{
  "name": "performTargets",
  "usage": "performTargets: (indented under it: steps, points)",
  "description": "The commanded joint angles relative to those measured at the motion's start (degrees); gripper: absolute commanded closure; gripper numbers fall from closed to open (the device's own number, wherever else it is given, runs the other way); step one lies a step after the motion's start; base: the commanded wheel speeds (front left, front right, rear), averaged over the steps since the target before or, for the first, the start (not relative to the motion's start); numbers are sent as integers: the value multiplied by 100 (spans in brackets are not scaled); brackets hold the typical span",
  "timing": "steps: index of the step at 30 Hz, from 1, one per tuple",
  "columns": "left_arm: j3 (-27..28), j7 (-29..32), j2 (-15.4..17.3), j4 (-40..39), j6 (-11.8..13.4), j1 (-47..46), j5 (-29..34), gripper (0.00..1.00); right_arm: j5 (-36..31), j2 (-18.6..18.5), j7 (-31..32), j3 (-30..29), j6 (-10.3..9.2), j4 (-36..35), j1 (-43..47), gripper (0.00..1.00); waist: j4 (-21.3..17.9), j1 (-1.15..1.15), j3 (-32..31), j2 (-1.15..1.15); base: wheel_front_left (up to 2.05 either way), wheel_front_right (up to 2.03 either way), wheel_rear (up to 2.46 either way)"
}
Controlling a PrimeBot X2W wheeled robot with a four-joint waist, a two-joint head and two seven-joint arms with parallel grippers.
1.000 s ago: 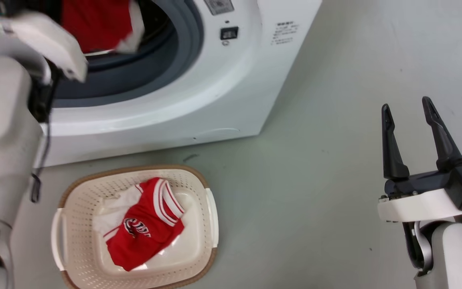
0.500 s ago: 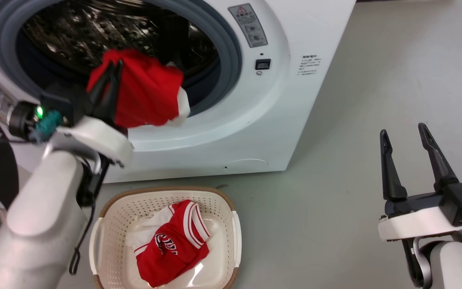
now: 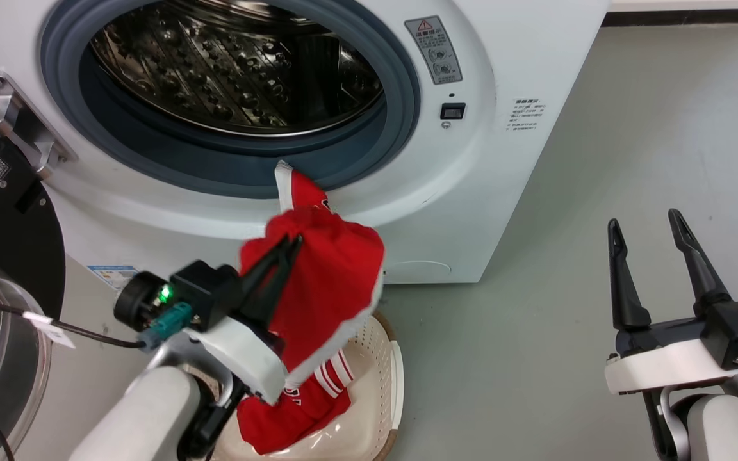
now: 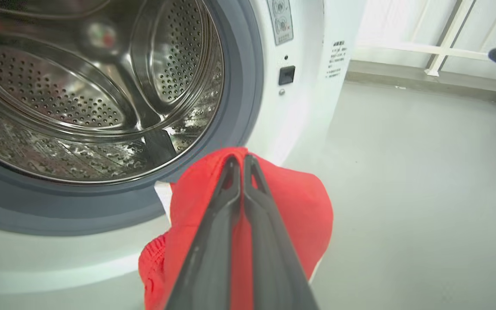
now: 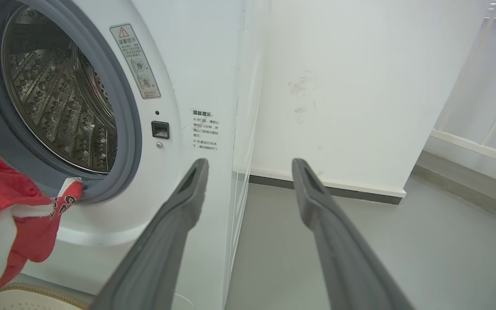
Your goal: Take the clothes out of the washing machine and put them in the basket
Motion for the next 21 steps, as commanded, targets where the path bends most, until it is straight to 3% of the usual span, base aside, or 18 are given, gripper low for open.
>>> performTargets:
  steps: [1, 13, 21]
  points:
    - [-29, 58, 32, -32, 11, 86, -29, 100, -39, 0, -12, 17, -6, -9, 41, 0, 0, 1, 54, 0, 0, 0, 0]
    - [-741, 415, -291, 802, -350, 2, 73, 100, 10, 0, -11, 17, -6, -97, -296, 0, -286, 1, 920, 0, 0, 0, 0]
    - [-782, 240, -517, 2220, -426, -526, 142, 100, 87, 2, -11, 36, -5, -179, -530, 0, -537, 1, 1687, 0, 0, 0, 0]
